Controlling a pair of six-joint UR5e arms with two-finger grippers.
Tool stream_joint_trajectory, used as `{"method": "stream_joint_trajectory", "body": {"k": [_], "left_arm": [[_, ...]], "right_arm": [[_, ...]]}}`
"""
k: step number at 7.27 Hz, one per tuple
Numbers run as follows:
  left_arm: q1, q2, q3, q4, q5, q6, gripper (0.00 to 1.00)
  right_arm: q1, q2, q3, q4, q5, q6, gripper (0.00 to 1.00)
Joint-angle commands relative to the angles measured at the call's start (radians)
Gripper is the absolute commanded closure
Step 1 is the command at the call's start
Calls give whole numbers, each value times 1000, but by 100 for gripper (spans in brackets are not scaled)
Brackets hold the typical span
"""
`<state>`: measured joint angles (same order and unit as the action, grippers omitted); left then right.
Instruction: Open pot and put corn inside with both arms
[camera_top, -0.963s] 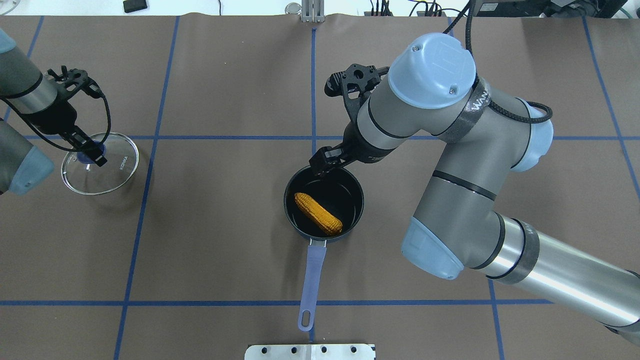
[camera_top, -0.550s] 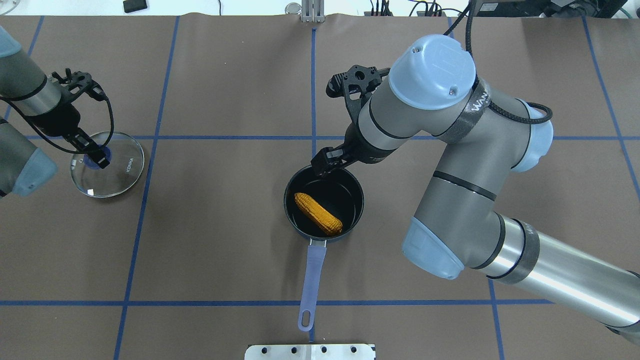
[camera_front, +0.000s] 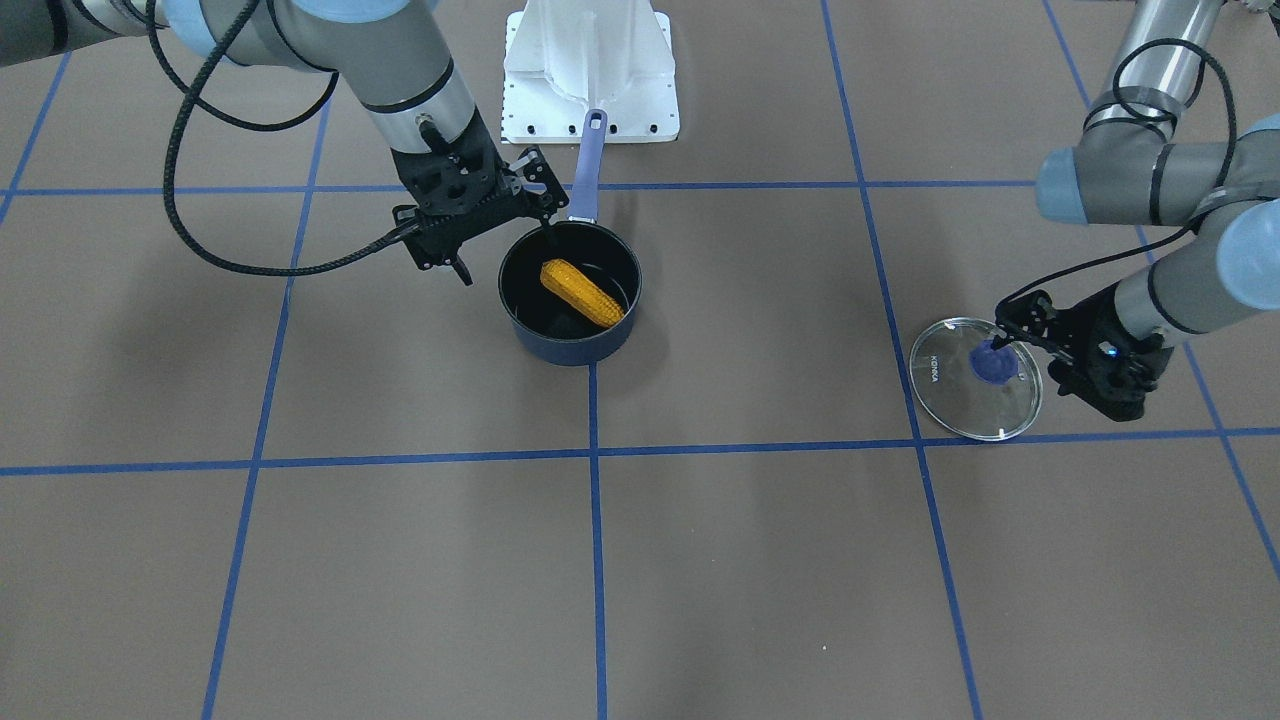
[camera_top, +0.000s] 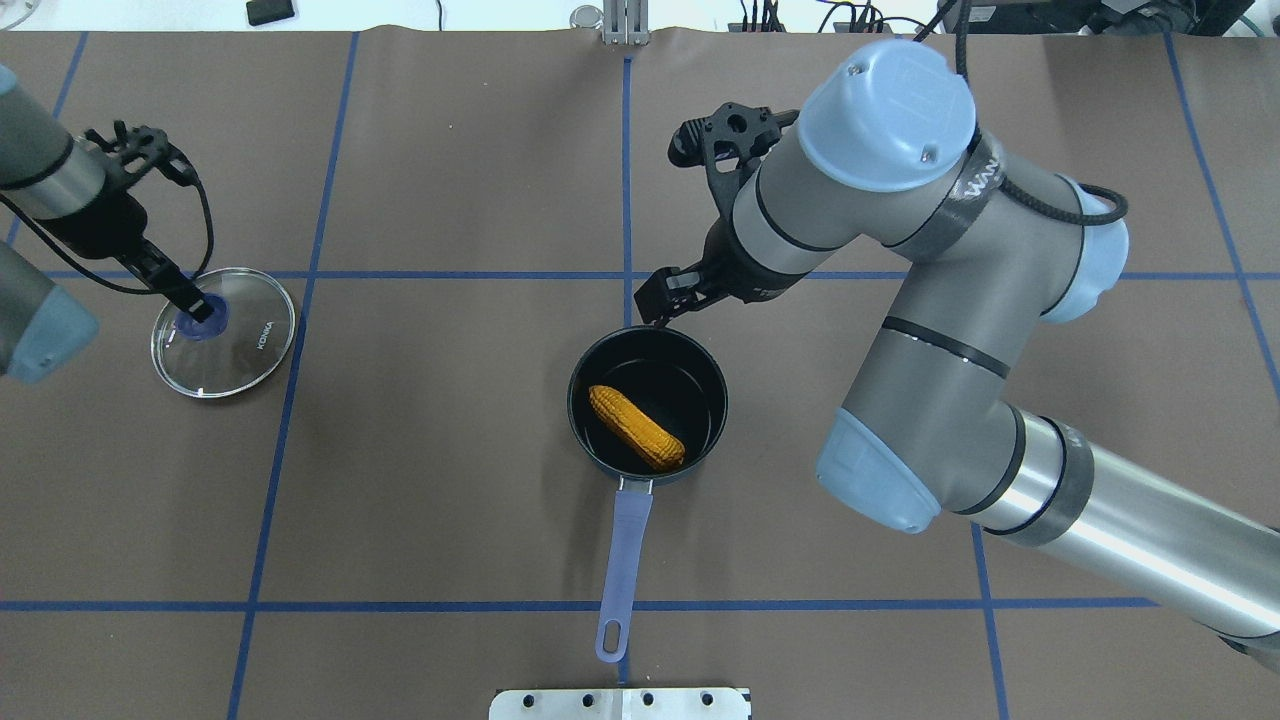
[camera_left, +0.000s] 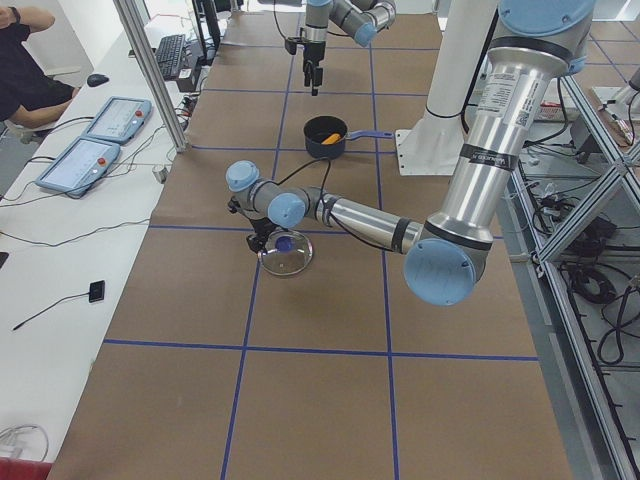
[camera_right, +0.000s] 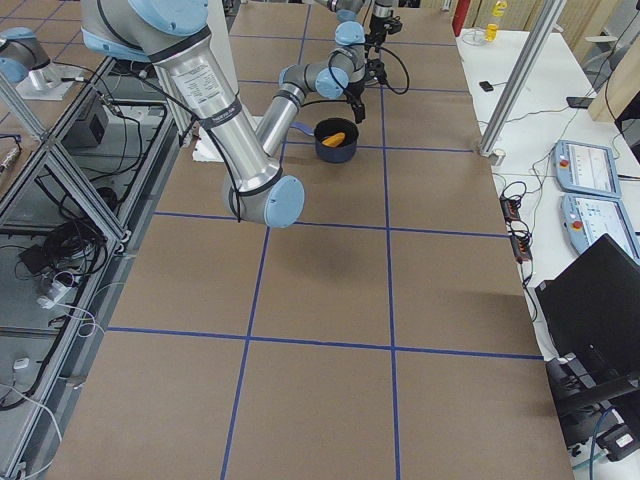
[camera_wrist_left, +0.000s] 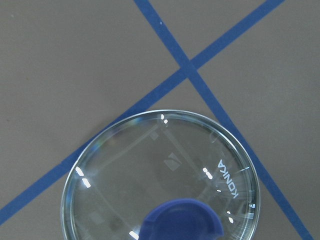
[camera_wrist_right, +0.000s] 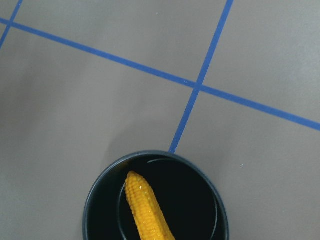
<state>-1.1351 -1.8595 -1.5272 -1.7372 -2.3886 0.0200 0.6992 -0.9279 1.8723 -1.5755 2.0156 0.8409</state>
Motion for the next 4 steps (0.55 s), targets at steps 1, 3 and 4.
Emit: {"method": "stream_joint_trajectory", "body": {"k": [1, 3, 4], "left_arm": [[-209, 2, -4, 15, 2, 3, 2], [-308, 41, 2, 19, 3, 80, 2], [-351, 93, 5, 16, -1, 191, 0]], "right_arm": [[106, -101, 27, 2, -1, 9, 0], [216, -149, 18, 9, 5, -8, 0], [267, -170, 12, 0, 14, -11, 0]]}}
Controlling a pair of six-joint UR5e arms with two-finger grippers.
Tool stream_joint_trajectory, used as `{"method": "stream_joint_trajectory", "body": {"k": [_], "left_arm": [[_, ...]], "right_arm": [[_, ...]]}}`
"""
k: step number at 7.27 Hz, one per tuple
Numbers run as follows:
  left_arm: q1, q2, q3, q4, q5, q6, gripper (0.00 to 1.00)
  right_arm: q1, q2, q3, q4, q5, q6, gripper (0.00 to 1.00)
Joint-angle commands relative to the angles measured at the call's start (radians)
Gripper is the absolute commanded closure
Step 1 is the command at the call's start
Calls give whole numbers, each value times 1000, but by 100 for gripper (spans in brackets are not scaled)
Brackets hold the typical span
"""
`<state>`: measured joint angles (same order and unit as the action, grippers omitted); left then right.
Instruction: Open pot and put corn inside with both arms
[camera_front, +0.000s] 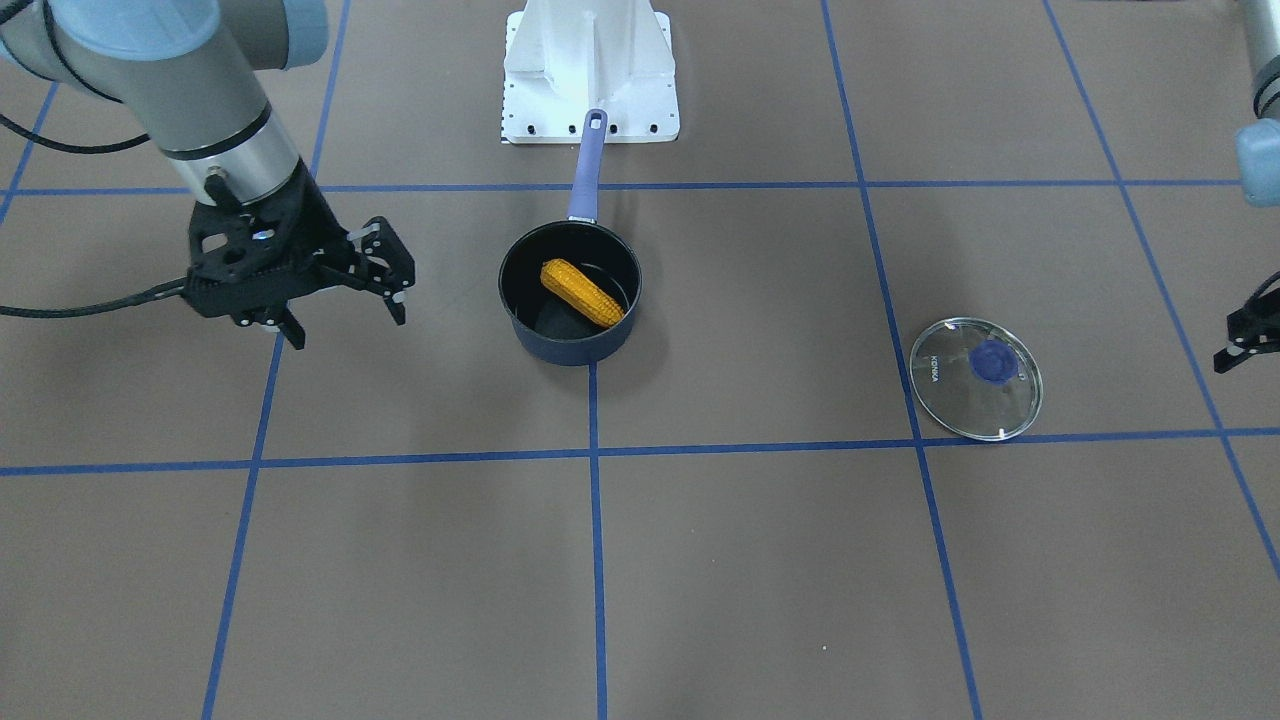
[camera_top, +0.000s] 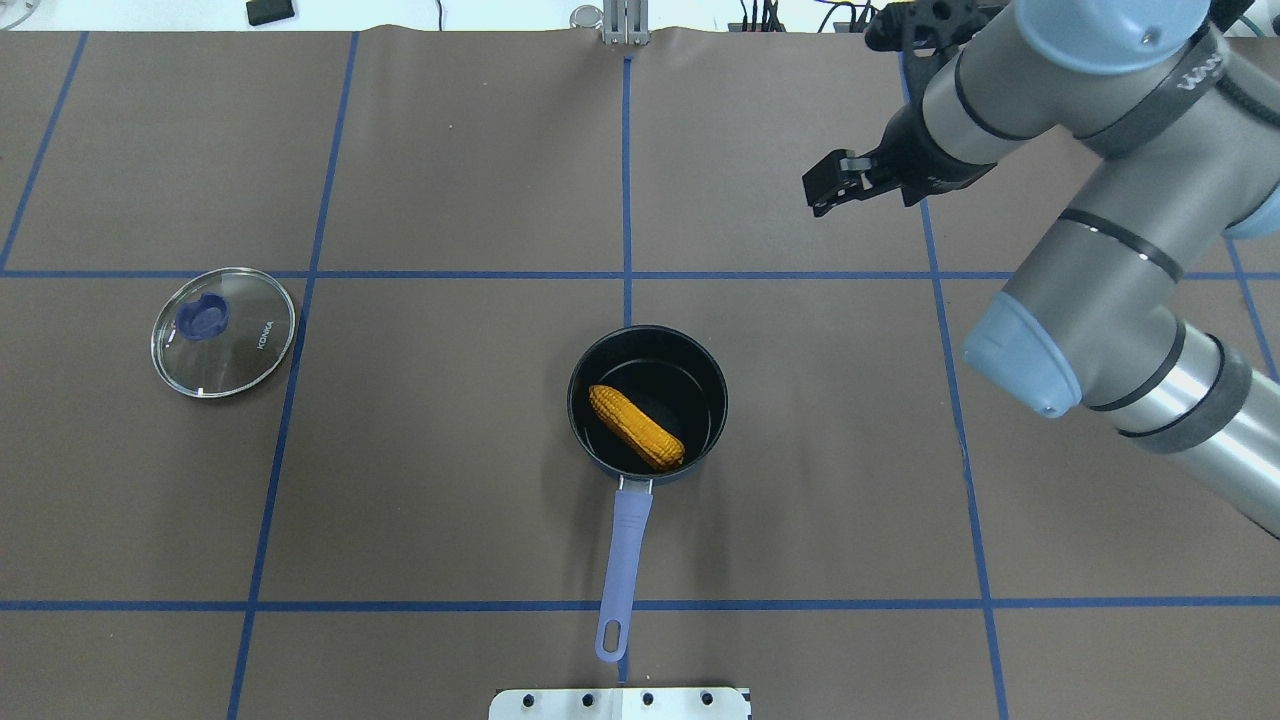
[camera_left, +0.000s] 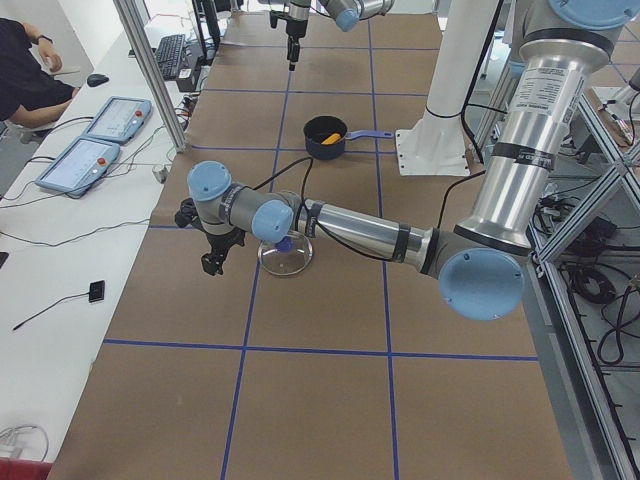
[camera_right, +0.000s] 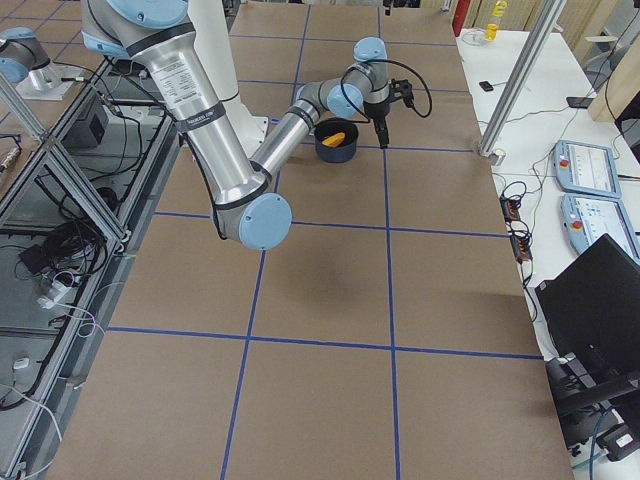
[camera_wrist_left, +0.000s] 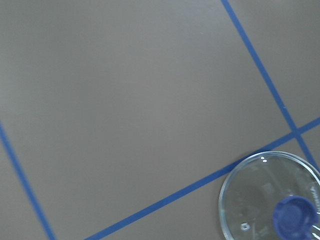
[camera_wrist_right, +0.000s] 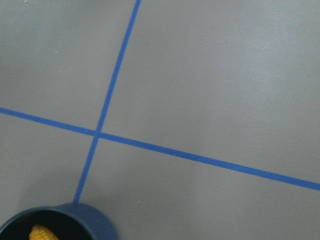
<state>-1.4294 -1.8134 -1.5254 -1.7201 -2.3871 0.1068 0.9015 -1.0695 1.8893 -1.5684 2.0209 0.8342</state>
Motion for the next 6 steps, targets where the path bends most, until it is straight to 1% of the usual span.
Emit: {"method": "stream_joint_trajectory", "body": {"k": [1, 2, 3, 4, 5, 6], "left_arm": [[-86, 101, -2, -10, -4, 207, 0], [-106, 136, -4, -13, -1, 240, 0], [-132, 140, -4, -7, -1, 235, 0], [-135, 147, 4, -6, 0, 232, 0], [-138, 172, 1, -9, -3, 228, 0], [-138, 180, 1, -4, -4, 226, 0]], "right_arm": [[133, -32, -54, -9, 21, -19, 0], [204, -44, -114, -12, 65, -162, 0], [290, -91, -127, -62, 91, -351, 0], [374, -136, -125, -129, 126, -475, 0], [443, -197, -125, -162, 157, -537, 0], [471, -298, -118, -157, 165, -556, 0]]}}
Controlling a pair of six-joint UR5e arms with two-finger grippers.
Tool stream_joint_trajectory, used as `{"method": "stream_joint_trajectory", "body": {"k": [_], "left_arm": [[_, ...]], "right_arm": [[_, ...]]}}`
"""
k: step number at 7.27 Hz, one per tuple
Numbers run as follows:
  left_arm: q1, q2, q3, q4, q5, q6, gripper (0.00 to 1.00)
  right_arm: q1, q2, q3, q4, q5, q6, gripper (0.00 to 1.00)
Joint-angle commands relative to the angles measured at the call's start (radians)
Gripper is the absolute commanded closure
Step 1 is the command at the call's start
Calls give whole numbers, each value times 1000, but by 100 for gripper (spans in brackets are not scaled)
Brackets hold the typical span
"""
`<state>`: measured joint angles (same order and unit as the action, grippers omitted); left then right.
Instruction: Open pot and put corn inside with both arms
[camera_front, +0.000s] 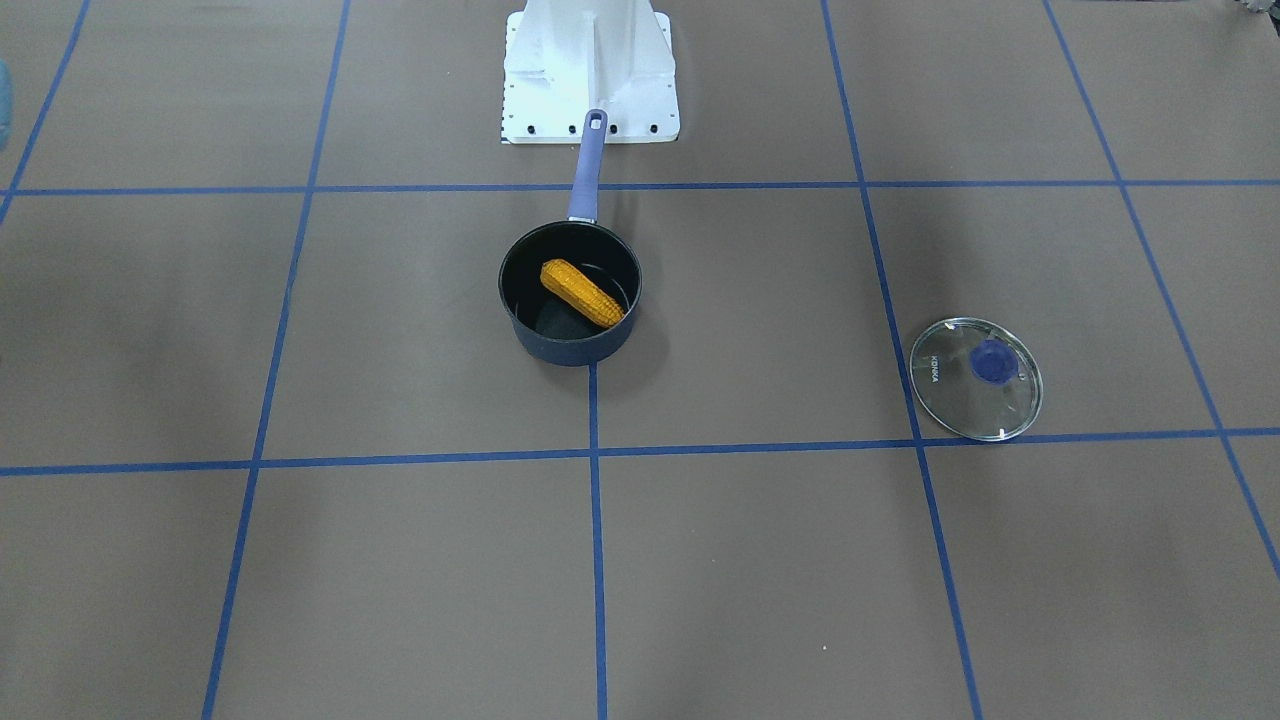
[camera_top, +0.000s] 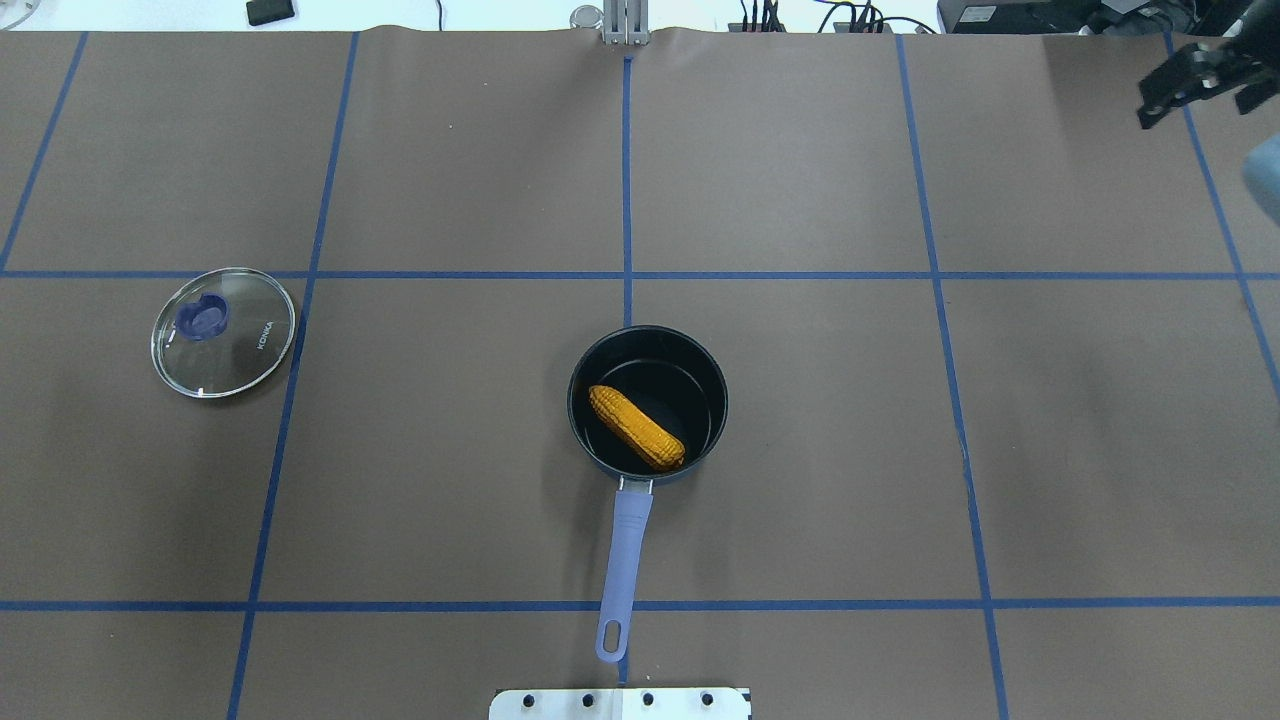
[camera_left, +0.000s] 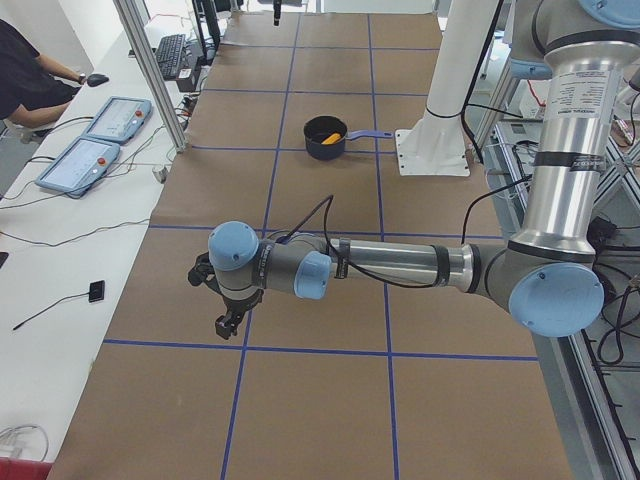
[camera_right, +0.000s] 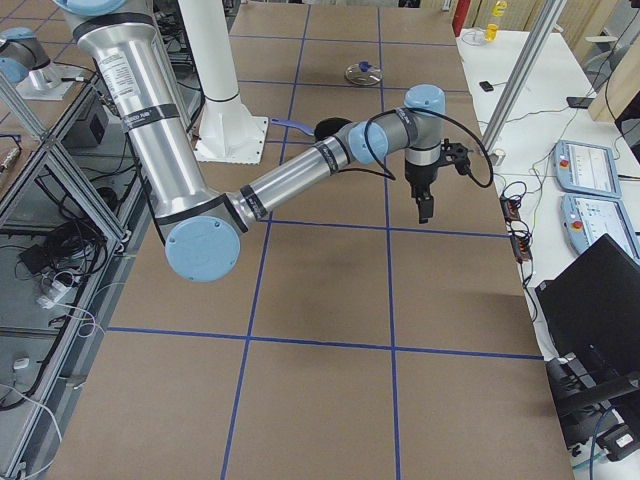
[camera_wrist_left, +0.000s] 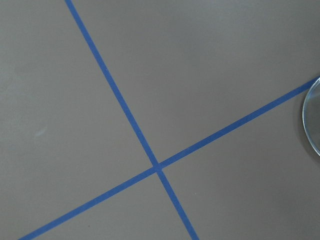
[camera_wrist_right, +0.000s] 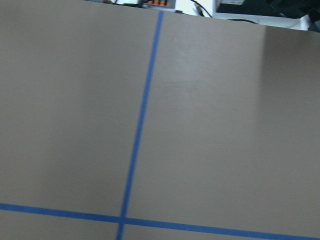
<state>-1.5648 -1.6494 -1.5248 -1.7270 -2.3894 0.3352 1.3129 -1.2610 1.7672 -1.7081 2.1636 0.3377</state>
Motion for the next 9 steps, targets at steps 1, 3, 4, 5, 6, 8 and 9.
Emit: {"method": "stream_joint_trajectory", "body": {"k": [1, 3, 4, 5, 6, 8, 9], "left_arm": [[-3, 17, -1, 6, -2, -1, 0], [-3, 40, -15, -6, -4, 1, 0], [-3, 45, -12, -6, -4, 1, 0], [-3, 57, -17, -6, -4, 1, 0], [-3, 57, -15, -6, -4, -1, 0], [-1, 57, -15, -5, -2, -2, 0], [-1, 57, -14, -5, -2, -2, 0]], "right_arm": [[98, -165, 0, -12, 27, -62, 0], [112, -294, 9, 58, 27, -69, 0], [112, -364, -3, 164, 27, -69, 0], [112, -389, -6, 241, 35, -60, 0], [112, -390, -12, 242, 50, -60, 0], [112, -390, -15, 243, 56, -60, 0], [112, -390, -15, 245, 59, -60, 0]]}}
